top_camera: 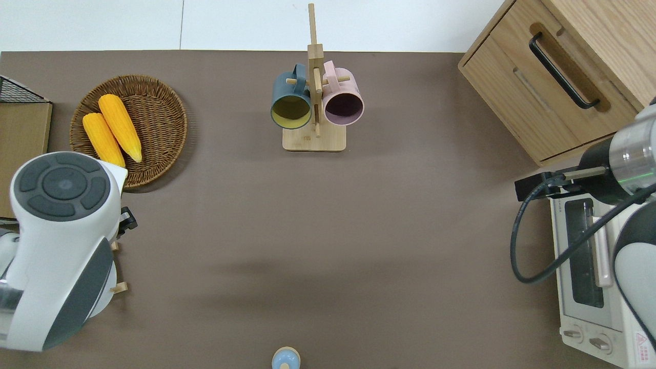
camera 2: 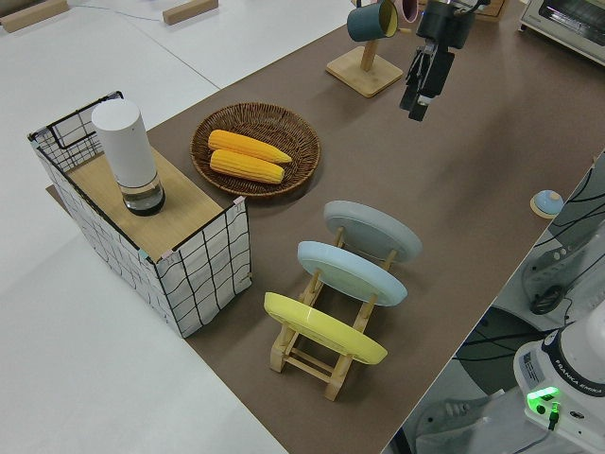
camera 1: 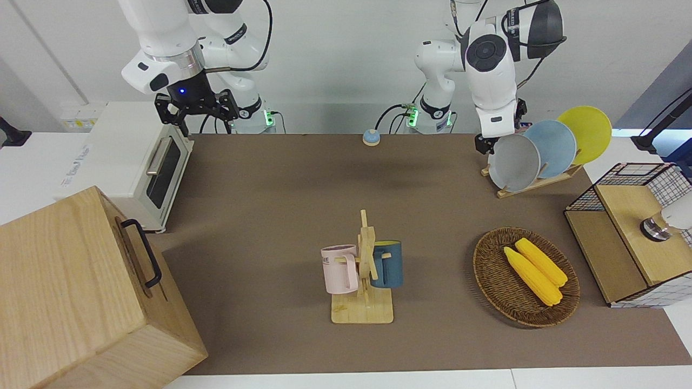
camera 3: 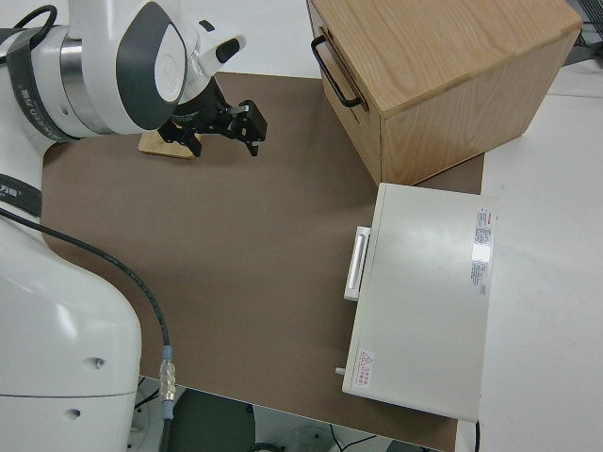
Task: Pick gray plate from table and place it on lower plate rack with left arm
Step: 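Open the left gripper and pull it away from the plate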
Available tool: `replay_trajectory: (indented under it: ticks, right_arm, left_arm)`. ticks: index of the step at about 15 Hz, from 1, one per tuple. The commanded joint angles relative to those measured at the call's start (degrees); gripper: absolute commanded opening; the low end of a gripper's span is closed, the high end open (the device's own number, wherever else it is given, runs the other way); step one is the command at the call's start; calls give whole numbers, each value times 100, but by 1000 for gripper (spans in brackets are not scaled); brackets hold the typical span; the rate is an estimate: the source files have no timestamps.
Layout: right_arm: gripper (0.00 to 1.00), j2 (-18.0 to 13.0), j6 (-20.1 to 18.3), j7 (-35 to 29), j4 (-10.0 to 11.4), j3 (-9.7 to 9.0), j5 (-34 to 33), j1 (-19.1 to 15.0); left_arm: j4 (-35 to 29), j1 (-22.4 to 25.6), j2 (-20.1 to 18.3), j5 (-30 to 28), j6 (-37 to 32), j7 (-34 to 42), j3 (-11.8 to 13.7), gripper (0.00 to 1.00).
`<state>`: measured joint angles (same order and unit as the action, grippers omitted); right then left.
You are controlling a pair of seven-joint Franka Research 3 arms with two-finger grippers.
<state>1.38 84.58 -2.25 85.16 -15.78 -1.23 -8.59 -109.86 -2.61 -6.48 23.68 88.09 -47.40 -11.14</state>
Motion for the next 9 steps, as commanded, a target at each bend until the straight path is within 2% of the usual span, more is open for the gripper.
replay_trajectory:
  ticks: [1,4,7,9]
  right_arm:
    - [983,-15,-74,-74,-52,-100,-9,-107]
    - [983,-15,-82,-74,-52,-101,-9,-107]
    - [983,-7,-74,-74,-52,-101,-9,-116]
    - [983,-15,-82,-74,-52,-101,-9,-107]
  left_arm:
    - [604,-11,156,-837,-82,713,50,1000]
    - [1035,-11,130,-1531,-283,1179,155,1000]
    - [1413,41,191,-1867,-232,2214,200,1000]
    - [1450,173,191,-2269,-153,2646,392,1000]
